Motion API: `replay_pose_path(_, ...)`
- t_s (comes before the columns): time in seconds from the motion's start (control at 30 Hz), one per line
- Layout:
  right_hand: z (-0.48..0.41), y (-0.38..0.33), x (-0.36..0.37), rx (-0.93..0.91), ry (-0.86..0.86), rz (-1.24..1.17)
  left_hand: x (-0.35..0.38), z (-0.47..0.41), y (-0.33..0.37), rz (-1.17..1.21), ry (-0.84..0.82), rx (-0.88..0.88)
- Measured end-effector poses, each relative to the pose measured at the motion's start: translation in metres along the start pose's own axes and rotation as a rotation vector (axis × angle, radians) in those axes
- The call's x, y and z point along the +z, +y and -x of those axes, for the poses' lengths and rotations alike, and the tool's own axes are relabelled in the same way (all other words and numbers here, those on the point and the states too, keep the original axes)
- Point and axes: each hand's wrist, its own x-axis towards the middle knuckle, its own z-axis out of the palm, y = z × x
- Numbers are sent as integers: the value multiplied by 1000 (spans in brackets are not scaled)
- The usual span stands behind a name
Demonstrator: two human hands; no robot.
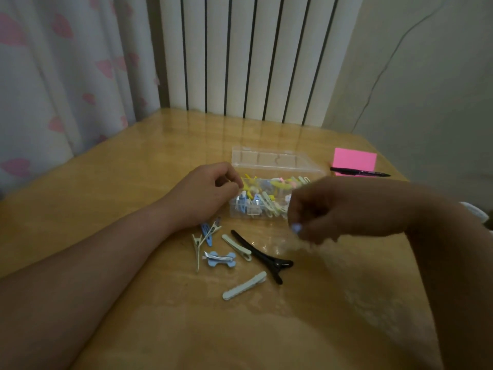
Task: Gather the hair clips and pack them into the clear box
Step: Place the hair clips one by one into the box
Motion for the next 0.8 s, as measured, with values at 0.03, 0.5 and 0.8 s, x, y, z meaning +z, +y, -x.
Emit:
replay_pose_path(0.03, -3, 6, -2, -20, 145, -67, 0, 0, 0, 0, -3, -1)
replay_pose_path(0.5, -64, 29, 32, 170, 690, -30, 2, -2, 0, 27, -4, -5)
replay_pose_path(0.8, -74, 33, 34, 183, 739, 33, 2, -1, 0, 27, -2, 5)
